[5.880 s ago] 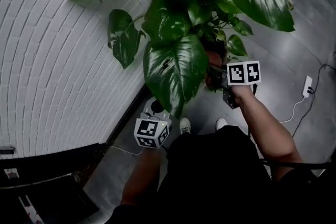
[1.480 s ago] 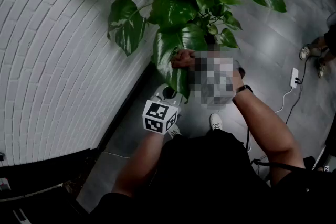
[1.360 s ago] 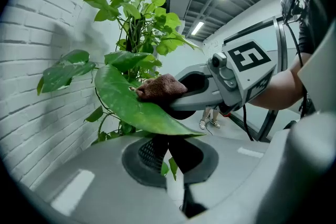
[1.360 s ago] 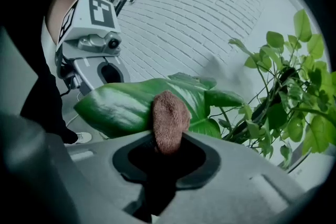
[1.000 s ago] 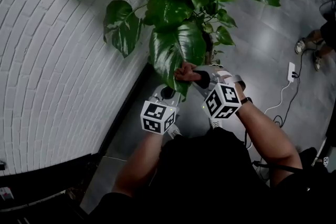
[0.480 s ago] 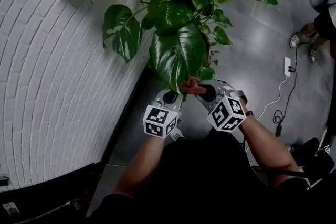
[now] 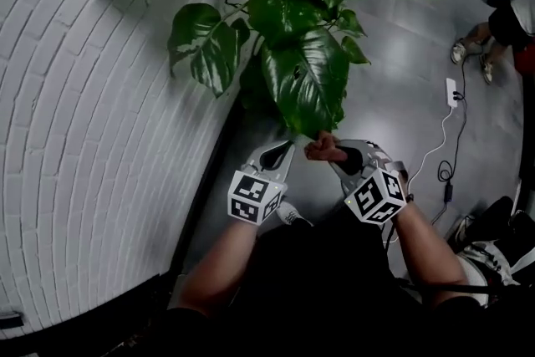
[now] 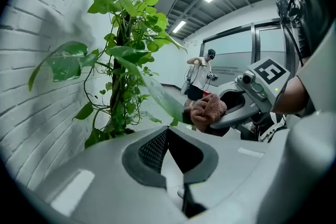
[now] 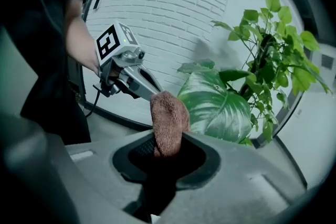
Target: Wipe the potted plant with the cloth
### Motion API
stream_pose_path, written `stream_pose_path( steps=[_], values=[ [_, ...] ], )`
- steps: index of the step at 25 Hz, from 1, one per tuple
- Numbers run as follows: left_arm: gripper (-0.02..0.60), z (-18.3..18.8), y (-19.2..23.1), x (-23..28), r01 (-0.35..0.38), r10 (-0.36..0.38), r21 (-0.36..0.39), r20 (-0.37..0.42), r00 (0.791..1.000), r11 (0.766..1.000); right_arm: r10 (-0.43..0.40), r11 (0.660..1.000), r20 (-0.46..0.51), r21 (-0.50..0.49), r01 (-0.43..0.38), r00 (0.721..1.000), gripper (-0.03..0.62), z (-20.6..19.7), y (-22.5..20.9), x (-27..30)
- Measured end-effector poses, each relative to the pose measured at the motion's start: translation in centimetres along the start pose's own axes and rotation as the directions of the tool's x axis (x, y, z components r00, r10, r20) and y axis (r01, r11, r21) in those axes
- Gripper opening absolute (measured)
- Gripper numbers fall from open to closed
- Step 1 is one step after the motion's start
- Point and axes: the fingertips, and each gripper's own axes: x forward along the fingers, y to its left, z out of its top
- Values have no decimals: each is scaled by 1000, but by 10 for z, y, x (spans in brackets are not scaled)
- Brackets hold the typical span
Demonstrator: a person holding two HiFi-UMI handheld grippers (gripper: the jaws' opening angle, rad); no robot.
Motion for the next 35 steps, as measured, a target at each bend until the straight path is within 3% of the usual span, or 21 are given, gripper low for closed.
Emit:
stream_pose_path(
  steps=[3, 5, 8, 12, 14, 16, 19, 21, 23, 28, 31, 35],
  values=[
    [17, -7, 22, -22, -21, 21, -14, -8, 1000, 1000, -41, 992, 23, 123, 38, 999, 63, 3, 7, -6],
    [17, -8, 38, -40, -64, 63, -31, -16, 998, 997, -56, 965, 72, 260, 35, 996, 63, 8, 9, -17],
    [17, -3, 47, -66, -117, 117, -58, -10, 993, 991, -79, 902, 138, 431, 13, 987, 63, 14, 5, -35],
    [17, 5, 32, -81, -119, 119, -73, 4, 993, 990, -102, 808, 176, 589, -22, 979, 63, 19, -4, -37],
    [17, 5, 14, -80, -113, 115, -92, 10, 993, 989, -94, 752, 200, 656, -63, 975, 63, 23, -3, -38],
    [17, 10, -5, -83, -111, 115, -119, 29, 993, 987, -76, 724, 230, 682, -105, 970, 63, 28, 2, -43],
    [17, 24, -22, -98, -123, 129, -95, 61, 990, 988, -43, 745, 270, 650, -149, 962, 63, 37, 8, -49],
    [17, 33, -21, -108, -165, 168, -44, 83, 982, 985, -43, 769, 302, 618, -161, 952, 63, 42, 6, -51],
    [17, 38, -14, -118, -211, 214, -38, 98, 972, 977, -52, 791, 319, 592, -156, 946, 63, 47, 1, -48],
    [17, 25, -21, -153, -216, 219, -44, 65, 974, 975, -62, 752, 378, 626, -205, 924, 63, 73, 13, -67],
    [17, 32, -11, -154, -200, 204, -61, 75, 976, 978, -130, 760, 355, 635, -136, 926, 63, 78, 11, -83],
    [17, 35, -25, -164, -107, 109, -27, 103, 989, 994, -203, 727, 321, 682, -76, 925, 63, 79, 41, -100]
  ],
)
